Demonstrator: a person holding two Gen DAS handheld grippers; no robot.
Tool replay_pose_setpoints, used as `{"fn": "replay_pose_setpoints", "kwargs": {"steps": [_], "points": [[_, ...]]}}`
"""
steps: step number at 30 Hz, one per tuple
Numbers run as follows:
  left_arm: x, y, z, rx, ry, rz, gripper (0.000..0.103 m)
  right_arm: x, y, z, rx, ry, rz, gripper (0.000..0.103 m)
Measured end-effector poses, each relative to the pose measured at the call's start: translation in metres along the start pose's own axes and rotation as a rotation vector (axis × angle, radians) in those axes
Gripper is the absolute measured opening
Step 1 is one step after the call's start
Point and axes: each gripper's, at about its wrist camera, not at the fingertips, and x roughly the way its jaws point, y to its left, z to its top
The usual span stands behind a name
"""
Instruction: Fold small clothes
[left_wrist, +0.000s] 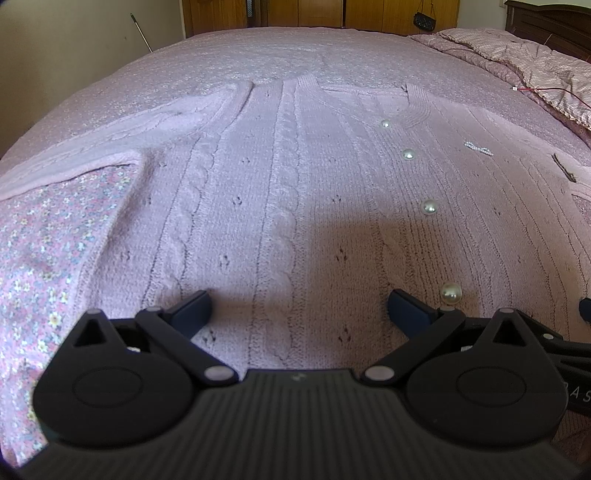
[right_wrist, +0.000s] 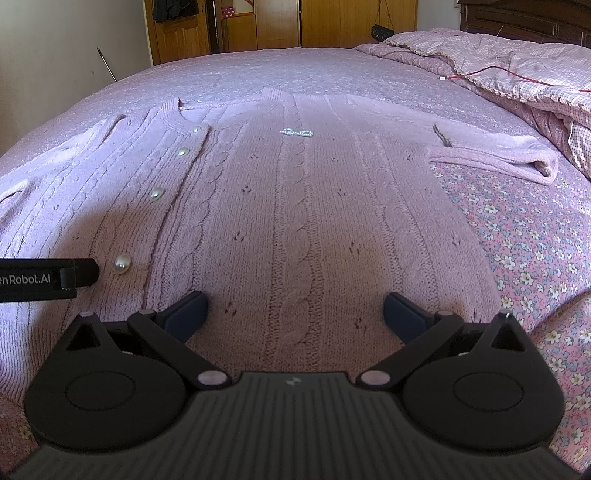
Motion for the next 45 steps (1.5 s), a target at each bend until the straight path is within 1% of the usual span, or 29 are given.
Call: {"fn": "replay_pose_setpoints", "kwargs": {"steps": [17, 23, 29, 31, 34, 36, 39, 42, 45], "points": [[0.0, 0.001, 0.0, -0.003, 0.0, -0.003, 0.103, 0.002, 0.003, -0.003, -0.004, 0.001, -0.004, 0.103], [0.0, 0.0, -0.004, 0.001, -0.018, 0.004, 0.103, 0.005, 0.003, -0.002, -0.008, 0.002, -0.01, 0.103], [0.0, 0.001, 0.003, 0.001, 0.016, -0.008, 0.103, 0.002, 0.002, 0.0, 0.003, 0.006, 0.005, 0.103], [-0.001, 0.003, 0.006, 0.0, 0.029, -0.02, 0.103, 0.0, -0.003, 0.004, 0.025, 0.025, 0.026, 0.103], [-0.002, 0.01, 0.013, -0.031, 0.042, -0.045, 0.103, -0.004, -0.013, 0.014, 0.06, 0.041, 0.058, 0.103], [-0.003, 0.014, 0.017, -0.048, 0.047, -0.056, 0.103, -0.008, -0.022, 0.025, 0.072, 0.026, 0.073, 0.103], [-0.005, 0.018, 0.024, -0.056, 0.042, -0.049, 0.103, -0.013, -0.037, 0.044, 0.082, 0.0, 0.085, 0.103], [-0.007, 0.017, 0.03, -0.04, 0.031, -0.03, 0.103, -0.009, -0.062, 0.068, 0.111, -0.018, 0.075, 0.103], [-0.007, 0.018, 0.035, -0.031, 0.027, -0.025, 0.103, 0.001, -0.092, 0.09, 0.134, -0.035, 0.045, 0.103]]}}
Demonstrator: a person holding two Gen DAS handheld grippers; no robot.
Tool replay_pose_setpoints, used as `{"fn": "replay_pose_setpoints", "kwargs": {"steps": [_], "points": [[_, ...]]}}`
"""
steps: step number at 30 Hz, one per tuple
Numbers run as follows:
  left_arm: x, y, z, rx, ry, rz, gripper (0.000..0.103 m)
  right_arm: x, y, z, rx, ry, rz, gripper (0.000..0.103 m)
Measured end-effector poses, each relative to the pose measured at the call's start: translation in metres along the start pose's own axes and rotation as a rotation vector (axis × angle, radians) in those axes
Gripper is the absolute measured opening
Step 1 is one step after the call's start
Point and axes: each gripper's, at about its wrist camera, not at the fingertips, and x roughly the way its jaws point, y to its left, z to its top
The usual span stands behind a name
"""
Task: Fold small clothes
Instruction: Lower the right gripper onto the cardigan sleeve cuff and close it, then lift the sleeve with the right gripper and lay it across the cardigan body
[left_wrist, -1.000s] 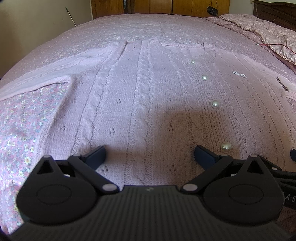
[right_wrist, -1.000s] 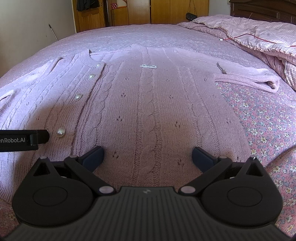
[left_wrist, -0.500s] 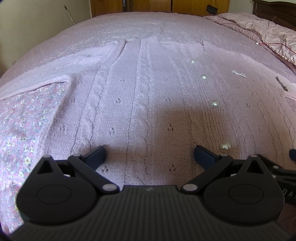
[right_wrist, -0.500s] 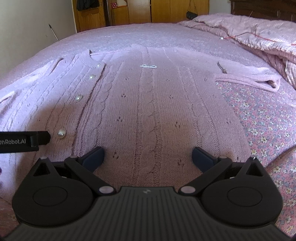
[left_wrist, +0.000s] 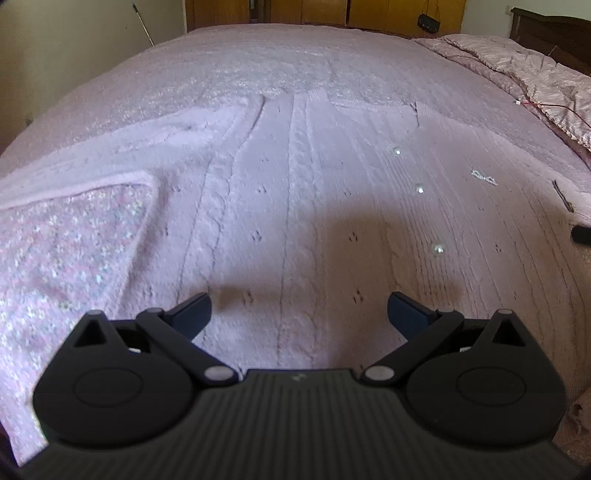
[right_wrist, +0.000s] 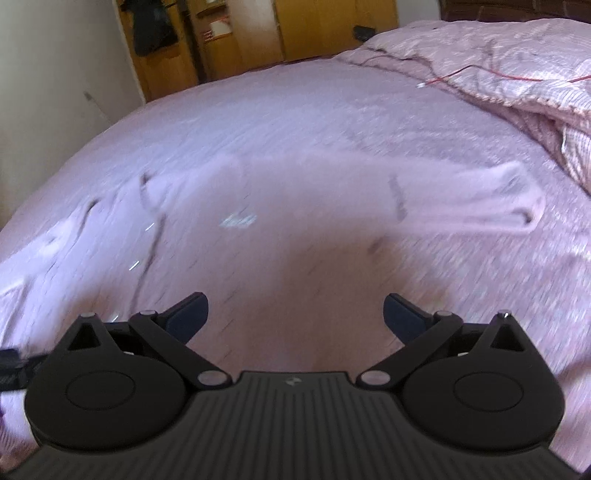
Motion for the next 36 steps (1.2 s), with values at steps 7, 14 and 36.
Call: {"fn": "replay_pose_setpoints", "kwargs": {"steps": [7, 14, 36], "points": [[0.009, 0.0, 0.009, 0.012, 0.018, 0.017, 0.103, 0.037, -0.055, 0.047, 0.011, -0.025, -0.098, 0.102], [0.017, 0.001, 0.011, 0.016, 0.04, 0.046, 0.103, 0.085, -0.088, 0.072, 0.001, -0.003, -0.167, 0.086], [0.012, 0.005, 0.005, 0.023, 0.035, 0.091, 0.103, 0.088, -0.129, 0.091, 0.183, -0.007, -0.118, 0.018]]}}
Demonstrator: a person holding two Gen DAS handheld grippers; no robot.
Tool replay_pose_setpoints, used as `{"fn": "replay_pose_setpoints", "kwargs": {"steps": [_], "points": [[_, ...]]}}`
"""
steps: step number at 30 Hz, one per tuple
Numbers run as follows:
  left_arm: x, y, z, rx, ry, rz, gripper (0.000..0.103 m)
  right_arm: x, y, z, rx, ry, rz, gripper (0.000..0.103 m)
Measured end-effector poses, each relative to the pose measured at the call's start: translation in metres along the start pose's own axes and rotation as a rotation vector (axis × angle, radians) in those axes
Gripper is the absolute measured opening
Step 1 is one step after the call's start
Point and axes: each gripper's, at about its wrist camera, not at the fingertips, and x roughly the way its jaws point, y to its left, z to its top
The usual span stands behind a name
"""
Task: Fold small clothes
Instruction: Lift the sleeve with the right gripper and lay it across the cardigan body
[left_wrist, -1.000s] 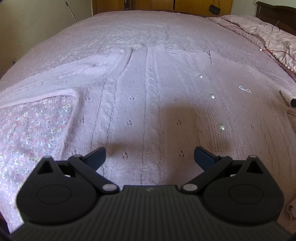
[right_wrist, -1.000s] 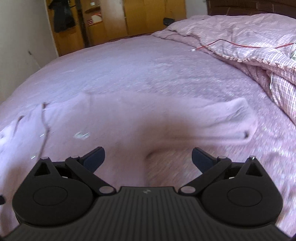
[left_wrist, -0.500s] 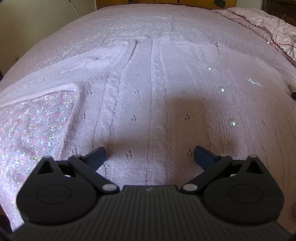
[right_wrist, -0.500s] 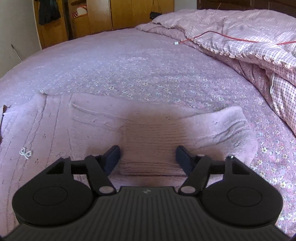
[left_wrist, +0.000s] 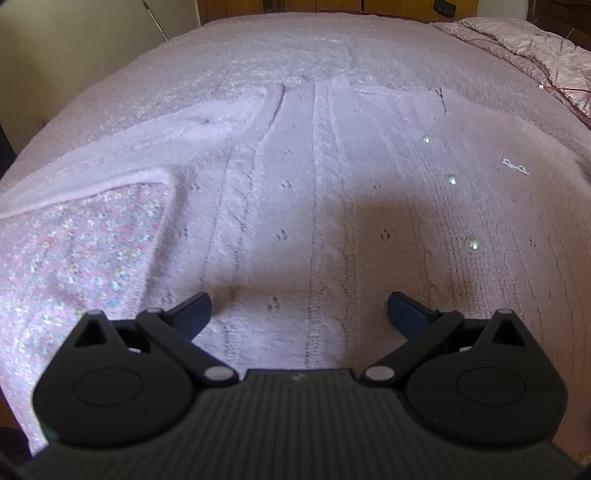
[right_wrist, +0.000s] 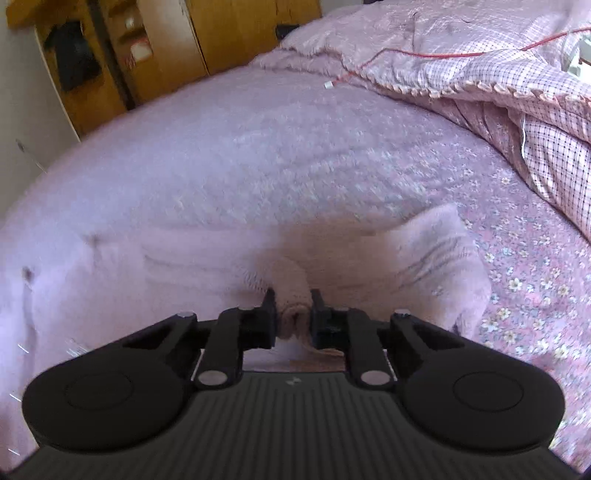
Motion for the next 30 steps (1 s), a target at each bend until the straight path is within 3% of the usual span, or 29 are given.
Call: {"fn": "replay_pose_setpoints", "kwargs": {"steps": [6, 13, 23, 30], "points": [[-0.007, 0.013, 0.005, -0.021, -0.003, -0.013, 0.103, -0.023, 0.022, 0.016, 0.107, 0.005, 0.163, 0.018], [-0.016, 0.027, 0.016, -0.016, -0.021, -0.021, 0.103, -0.036, 0.08, 0.025, 0.15, 0.007, 0.295, 0.018], [-0.025, 0.055, 0.023, -0.047, -0.046, 0.0, 0.103, -0.054, 0.199, 0.029, 0.074, 0.014, 0.46, 0.018], [-0.029, 0.075, 0.027, -0.075, -0.065, 0.004, 0.103, -0.06, 0.276, 0.013, 0.035, 0.052, 0.562, 0.018]]}}
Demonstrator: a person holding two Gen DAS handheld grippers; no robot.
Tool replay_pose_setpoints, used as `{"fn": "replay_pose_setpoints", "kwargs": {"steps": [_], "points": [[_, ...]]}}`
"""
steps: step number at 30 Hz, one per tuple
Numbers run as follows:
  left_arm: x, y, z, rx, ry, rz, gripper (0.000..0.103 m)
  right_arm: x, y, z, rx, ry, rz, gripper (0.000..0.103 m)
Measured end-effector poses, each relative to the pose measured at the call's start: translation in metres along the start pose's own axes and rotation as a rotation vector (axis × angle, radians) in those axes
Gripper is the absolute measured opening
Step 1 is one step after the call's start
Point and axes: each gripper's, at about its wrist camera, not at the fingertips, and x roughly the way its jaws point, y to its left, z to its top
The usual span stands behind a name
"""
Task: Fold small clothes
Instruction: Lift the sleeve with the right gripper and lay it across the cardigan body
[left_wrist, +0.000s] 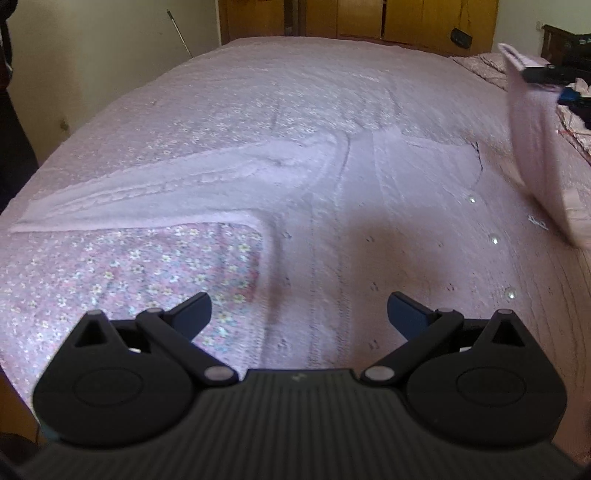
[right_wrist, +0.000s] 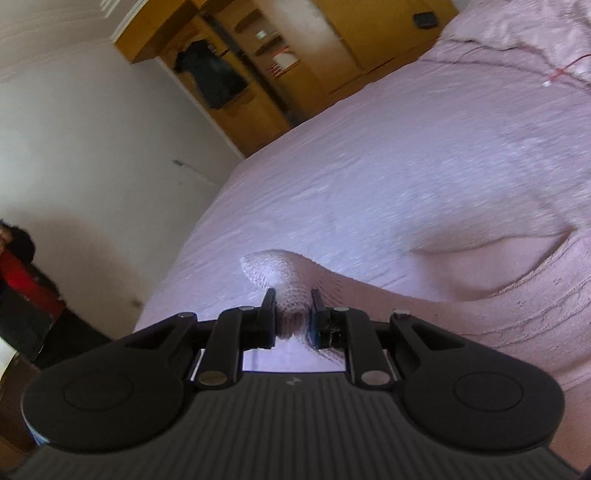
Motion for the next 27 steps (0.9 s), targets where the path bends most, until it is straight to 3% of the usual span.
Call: {"fn": "replay_pose_setpoints", "kwargs": {"steps": [9, 27], "points": [[0.005, 0.019, 0.001, -0.046, -0.002, 0.017, 0.103, 0.058, 0.055, -0.042, -0.008, 0.109, 0.074, 0.018], [0.019, 0.053, 0.002, -0.141, 0.006, 0.053, 0.103, 0.156, 0.04, -0.097, -0.001, 0.318, 0.035, 0.019]]}}
